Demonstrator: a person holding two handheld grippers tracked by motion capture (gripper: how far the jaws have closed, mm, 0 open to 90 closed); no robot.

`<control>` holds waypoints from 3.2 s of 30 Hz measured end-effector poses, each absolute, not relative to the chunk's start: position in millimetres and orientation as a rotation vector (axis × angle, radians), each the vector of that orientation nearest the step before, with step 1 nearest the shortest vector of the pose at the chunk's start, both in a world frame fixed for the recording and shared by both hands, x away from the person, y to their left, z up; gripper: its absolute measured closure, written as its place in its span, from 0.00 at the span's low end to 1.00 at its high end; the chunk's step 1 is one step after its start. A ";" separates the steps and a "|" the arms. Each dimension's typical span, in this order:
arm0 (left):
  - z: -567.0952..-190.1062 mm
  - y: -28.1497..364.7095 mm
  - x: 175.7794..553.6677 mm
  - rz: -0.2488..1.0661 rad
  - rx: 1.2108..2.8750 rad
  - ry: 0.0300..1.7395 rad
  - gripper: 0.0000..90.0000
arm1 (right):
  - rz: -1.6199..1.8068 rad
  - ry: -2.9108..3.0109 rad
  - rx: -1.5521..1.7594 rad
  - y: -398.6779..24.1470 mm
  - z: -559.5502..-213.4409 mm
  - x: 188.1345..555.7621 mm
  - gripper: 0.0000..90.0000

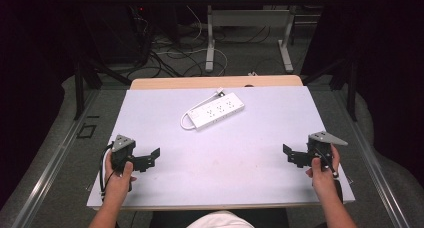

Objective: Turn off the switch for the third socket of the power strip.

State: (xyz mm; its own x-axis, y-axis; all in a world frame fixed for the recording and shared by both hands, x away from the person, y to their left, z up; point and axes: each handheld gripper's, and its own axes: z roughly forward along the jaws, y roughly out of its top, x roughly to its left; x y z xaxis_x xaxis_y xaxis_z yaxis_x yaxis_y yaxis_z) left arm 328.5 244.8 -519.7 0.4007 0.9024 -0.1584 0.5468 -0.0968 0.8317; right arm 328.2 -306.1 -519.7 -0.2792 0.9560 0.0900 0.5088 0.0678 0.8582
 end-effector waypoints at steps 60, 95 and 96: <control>-519.8 240.7 323.7 0.565 1.771 1.282 0.00 | 1.042 2.025 1.357 -251.3 -489.3 388.5 0.16; -520.5 240.6 324.5 0.575 1.789 1.273 0.00 | 0.925 2.160 1.386 -217.8 -463.5 472.9 0.42; -520.6 240.5 324.5 0.575 1.790 1.272 0.00 | 0.921 2.160 1.389 -217.1 -463.0 474.9 0.44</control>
State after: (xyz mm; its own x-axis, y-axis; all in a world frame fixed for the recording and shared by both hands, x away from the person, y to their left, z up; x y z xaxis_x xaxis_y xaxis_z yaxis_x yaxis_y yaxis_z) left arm 324.5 240.5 -520.6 0.3781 0.9203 -0.1005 0.5325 -0.1274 0.8368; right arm 474.9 -217.1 -463.0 -0.4195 0.9077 0.0113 0.6365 0.2853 0.7166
